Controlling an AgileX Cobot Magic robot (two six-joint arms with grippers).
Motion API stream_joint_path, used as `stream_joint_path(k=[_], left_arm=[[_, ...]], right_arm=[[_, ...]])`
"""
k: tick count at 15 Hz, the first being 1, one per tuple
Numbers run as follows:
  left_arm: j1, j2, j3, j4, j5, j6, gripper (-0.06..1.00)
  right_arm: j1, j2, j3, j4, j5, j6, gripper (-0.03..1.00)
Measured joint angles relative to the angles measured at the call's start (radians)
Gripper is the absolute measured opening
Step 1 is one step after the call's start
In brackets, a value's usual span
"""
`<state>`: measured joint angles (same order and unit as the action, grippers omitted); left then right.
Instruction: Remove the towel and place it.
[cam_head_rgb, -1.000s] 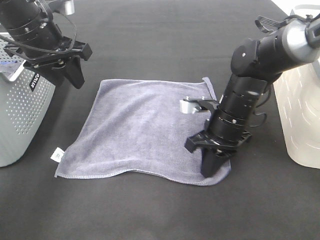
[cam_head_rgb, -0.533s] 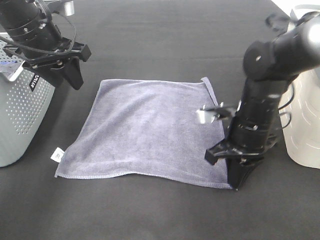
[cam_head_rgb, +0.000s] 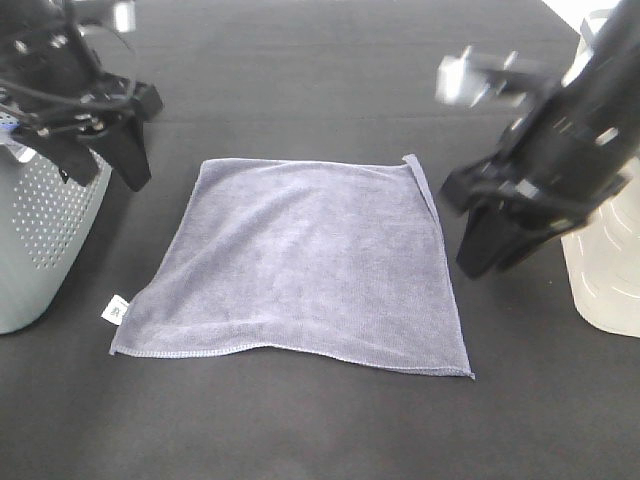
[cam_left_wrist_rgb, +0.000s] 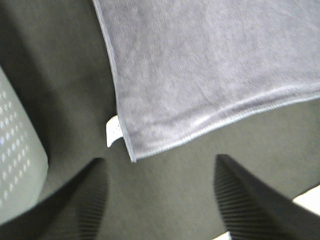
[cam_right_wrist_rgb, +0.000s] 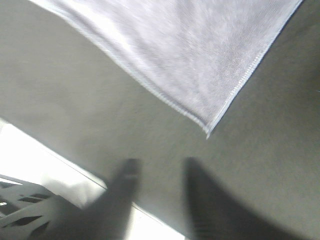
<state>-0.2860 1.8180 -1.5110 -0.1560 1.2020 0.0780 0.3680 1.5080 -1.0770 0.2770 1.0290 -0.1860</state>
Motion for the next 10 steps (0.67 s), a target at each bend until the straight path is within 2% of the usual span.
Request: stream_joint_path(k=[2, 3, 4, 5, 6, 7, 8, 10], left_arm=[[0.0, -0.045, 0.0, 0.001, 0.005, -0.031, 0.65], [0.0, -0.081, 0.0, 0.006, 0.006, -0.04, 0.66], [0.0, -0.13, 0.005, 0.016, 0.006, -0.055, 0.66], [0.0, -0.251, 0.054, 0.065, 0.006, -0.098, 0.66], [0.0, -0.251, 0.054, 0.065, 0.006, -0.098, 0.66], [0.0, -0.321, 0.098, 0.092, 0.008, -0.123, 0.66], [0.0, -0.504, 0.22, 0.156, 0.009, -0.174, 0.66], [0.0, -0.684, 0.351, 0.222, 0.009, -0.248, 0.66]], right_arm=[[0.0, -0.112, -0.005, -0.001, 0.056, 0.028, 0.76], [0.0, -0.17, -0.01, -0.006, 0.1, 0.051, 0.83], [0.0, -0.223, -0.021, -0.029, 0.137, 0.087, 0.86], [0.0, -0.347, -0.038, -0.152, 0.174, 0.217, 0.88], [0.0, -0.347, -0.038, -0.152, 0.174, 0.217, 0.88], [0.0, -0.411, -0.04, -0.234, 0.18, 0.278, 0.88], [0.0, -0.534, -0.04, -0.364, 0.184, 0.358, 0.87], [0.0, -0.666, -0.036, -0.395, 0.184, 0.367, 0.86]])
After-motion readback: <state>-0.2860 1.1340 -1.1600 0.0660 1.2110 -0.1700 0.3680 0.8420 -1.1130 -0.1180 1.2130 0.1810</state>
